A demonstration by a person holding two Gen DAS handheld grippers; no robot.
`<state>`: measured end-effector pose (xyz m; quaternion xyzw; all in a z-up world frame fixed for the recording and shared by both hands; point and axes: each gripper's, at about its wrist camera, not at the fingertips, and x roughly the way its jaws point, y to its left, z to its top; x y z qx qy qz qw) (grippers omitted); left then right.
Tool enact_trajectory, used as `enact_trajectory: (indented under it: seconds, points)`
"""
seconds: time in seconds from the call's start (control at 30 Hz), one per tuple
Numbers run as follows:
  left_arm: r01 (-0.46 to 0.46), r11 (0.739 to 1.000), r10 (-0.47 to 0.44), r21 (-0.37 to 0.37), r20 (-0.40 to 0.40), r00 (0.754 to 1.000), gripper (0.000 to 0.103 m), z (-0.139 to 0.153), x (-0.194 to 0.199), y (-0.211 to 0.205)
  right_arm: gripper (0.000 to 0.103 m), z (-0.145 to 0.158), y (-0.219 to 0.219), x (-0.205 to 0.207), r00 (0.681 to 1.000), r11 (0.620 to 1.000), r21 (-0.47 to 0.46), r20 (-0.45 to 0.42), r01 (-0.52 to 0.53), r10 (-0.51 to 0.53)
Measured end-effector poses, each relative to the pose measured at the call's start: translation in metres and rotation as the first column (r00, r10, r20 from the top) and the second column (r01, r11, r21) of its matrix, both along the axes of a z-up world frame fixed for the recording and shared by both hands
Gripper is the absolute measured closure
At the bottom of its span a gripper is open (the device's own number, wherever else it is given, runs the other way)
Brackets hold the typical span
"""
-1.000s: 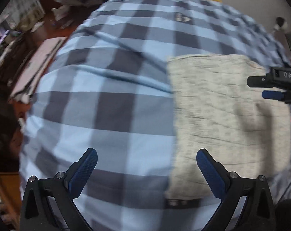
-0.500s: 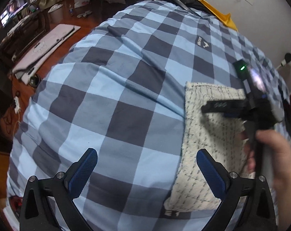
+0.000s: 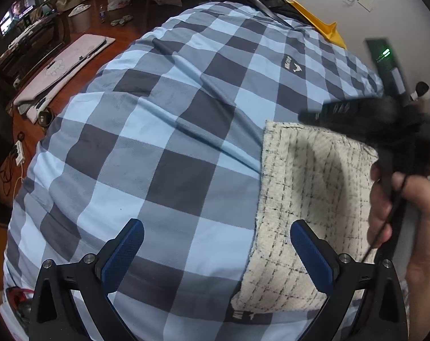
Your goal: Fold small clothes
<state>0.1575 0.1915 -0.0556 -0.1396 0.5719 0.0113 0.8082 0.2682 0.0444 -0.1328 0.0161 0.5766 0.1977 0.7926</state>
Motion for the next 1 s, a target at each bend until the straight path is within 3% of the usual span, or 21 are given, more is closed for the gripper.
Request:
enact_trajectory:
  seconds: [0.03, 0.13, 0.2, 0.27, 0.33, 0.4, 0.5, 0.6, 0.67, 0.73, 0.77, 0.83, 0.9, 0.93, 0.97, 1.0]
  points:
    - [-0.004, 1.0, 0.004, -0.001, -0.001, 1.0, 0.0, -0.001, 0.0, 0.001, 0.103, 0.006, 0.002, -0.001, 1.0, 0.999, 0.03, 0.012, -0.01, 0.01]
    - [-0.006, 1.0, 0.006, 0.005, 0.001, 1.0, 0.0, -0.001, -0.001, -0.001, 0.1, 0.005, -0.003, 0.002, 0.997, 0.998, -0.028, -0.042, 0.057, -0.058]
    - [0.005, 1.0, -0.005, 0.011, 0.0, 1.0, 0.0, -0.003, -0.001, -0.005, 0.084, 0.007, -0.031, 0.003, 0.989, 0.991, 0.01, -0.072, 0.134, -0.133]
    - [0.019, 1.0, -0.019, 0.019, 0.006, 1.0, 0.0, -0.004, 0.001, -0.011, 0.035, 0.016, -0.069, 0.002, 0.982, 0.98, 0.077, -0.066, 0.184, -0.179]
    - [0.037, 0.999, -0.037, 0.024, 0.014, 0.999, 0.0, -0.005, 0.002, -0.019, 0.024, 0.025, -0.107, -0.006, 0.972, 0.971, 0.045, -0.012, 0.237, -0.236]
    - [0.073, 0.997, -0.073, 0.009, 0.037, 0.997, 0.0, -0.006, 0.003, -0.032, 0.024, 0.028, -0.141, -0.014, 0.967, 0.966, -0.041, 0.037, 0.255, -0.254]
    - [0.144, 0.989, -0.142, -0.03, 0.072, 0.987, 0.0, -0.011, 0.004, -0.058, 0.024, 0.024, -0.176, -0.036, 0.978, 0.974, -0.092, 0.023, 0.207, -0.206]
    - [0.23, 0.972, -0.227, -0.055, 0.048, 0.973, 0.0, -0.029, 0.005, -0.09, 0.024, 0.009, -0.174, -0.064, 0.995, 0.986, -0.132, 0.0, 0.103, -0.104]
    - [0.307, 0.951, -0.308, -0.02, -0.027, 0.951, 0.0, -0.054, 0.005, -0.114, 0.024, -0.008, -0.16, -0.076, 0.999, 0.988, -0.152, -0.034, -0.011, 0.006]
    - [0.359, 0.928, -0.349, 0.101, -0.105, 0.931, 0.0, -0.082, 0.003, -0.13, 0.024, -0.033, -0.152, -0.082, 0.99, 0.985, -0.135, -0.108, -0.108, 0.093]
    - [0.364, 0.925, -0.354, 0.109, -0.1, 0.93, 0.0, -0.088, 0.002, -0.13, 0.024, -0.042, -0.149, -0.083, 0.989, 0.978, -0.171, -0.105, -0.12, 0.103]
    - [0.331, 0.942, -0.326, 0.052, -0.074, 0.942, 0.0, -0.096, 0.001, -0.12, 0.024, -0.05, -0.153, -0.082, 0.99, 0.964, -0.227, -0.066, -0.134, 0.122]
    - [0.275, 0.961, -0.274, -0.006, -0.091, 0.957, 0.0, -0.103, 0.004, -0.106, 0.024, -0.05, -0.173, -0.078, 0.991, 0.97, -0.203, -0.04, -0.136, 0.13]
    - [0.23, 0.973, -0.227, 0.024, -0.091, 0.97, 0.0, -0.102, 0.005, -0.098, 0.024, -0.049, -0.188, -0.076, 0.993, 0.974, -0.193, -0.035, -0.119, 0.114]
    - [0.194, 0.974, -0.184, 0.121, -0.089, 0.979, 0.0, -0.099, 0.005, -0.092, 0.024, -0.048, -0.205, -0.071, 0.995, 0.982, -0.161, -0.044, -0.098, 0.092]
    - [0.15, 0.952, -0.132, 0.265, -0.085, 0.988, 0.0, -0.096, 0.004, -0.086, 0.024, -0.046, -0.228, -0.067, 0.996, 0.993, -0.105, -0.066, -0.061, 0.055]
